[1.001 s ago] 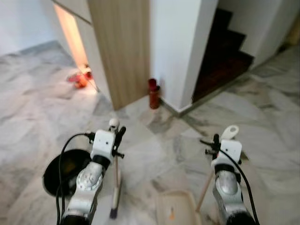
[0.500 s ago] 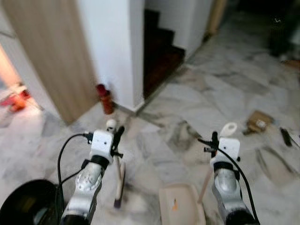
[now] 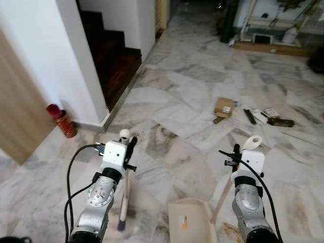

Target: Sweep floor

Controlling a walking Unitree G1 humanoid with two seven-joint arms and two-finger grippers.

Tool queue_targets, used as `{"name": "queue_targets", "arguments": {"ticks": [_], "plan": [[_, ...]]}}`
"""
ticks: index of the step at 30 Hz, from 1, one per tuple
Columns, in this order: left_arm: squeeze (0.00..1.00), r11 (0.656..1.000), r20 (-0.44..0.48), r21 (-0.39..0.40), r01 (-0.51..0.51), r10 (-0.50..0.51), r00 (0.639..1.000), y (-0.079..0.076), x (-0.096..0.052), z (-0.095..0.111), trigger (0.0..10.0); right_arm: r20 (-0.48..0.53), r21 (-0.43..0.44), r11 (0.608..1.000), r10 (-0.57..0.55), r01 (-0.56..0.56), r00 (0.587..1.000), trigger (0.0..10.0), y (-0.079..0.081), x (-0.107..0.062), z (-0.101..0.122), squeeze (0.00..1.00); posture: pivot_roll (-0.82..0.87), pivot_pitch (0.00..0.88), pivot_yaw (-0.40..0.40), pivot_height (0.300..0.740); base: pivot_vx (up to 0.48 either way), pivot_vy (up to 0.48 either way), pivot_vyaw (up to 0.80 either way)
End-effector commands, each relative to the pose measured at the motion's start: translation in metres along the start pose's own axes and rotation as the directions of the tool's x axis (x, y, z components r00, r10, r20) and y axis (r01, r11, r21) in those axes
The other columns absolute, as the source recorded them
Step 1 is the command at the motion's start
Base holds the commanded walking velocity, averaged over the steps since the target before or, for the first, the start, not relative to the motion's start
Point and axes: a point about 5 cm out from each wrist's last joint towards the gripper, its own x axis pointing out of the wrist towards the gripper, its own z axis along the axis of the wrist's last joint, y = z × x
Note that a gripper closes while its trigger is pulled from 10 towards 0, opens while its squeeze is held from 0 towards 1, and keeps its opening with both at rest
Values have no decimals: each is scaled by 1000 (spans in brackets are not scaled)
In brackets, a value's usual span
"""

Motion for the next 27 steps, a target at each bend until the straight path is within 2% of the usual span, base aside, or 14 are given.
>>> {"name": "queue_targets", "arguments": {"ticks": [1, 8, 15, 27], "plan": [[0, 1000, 41, 5, -10, 10, 999, 3, 2, 6, 10000, 39, 8, 1000, 7, -7, 999, 10000, 2, 4, 8, 0, 69, 27, 15, 740, 0, 0, -800], [0, 999, 45, -12, -38, 38, 998, 9, 0, 5, 10000, 50, 18, 999, 25, -26, 998, 10000, 6, 4, 10, 0, 67, 18, 10, 740, 0, 0, -779], [0, 999, 31, -11, -52, 52, 998, 13, -1, 3, 10000, 59, 20, 999, 36, -37, 998, 10000, 7, 3, 10, 0, 68, 0, 6, 740, 0, 0, 0], [0, 999, 28, -19, -47, 47, 999, 13, 0, 2, 10000, 56, 27, 999, 41, -43, 998, 10000, 7, 1, 8, 0, 71, 0, 7, 740, 330, 0, 0]]}}
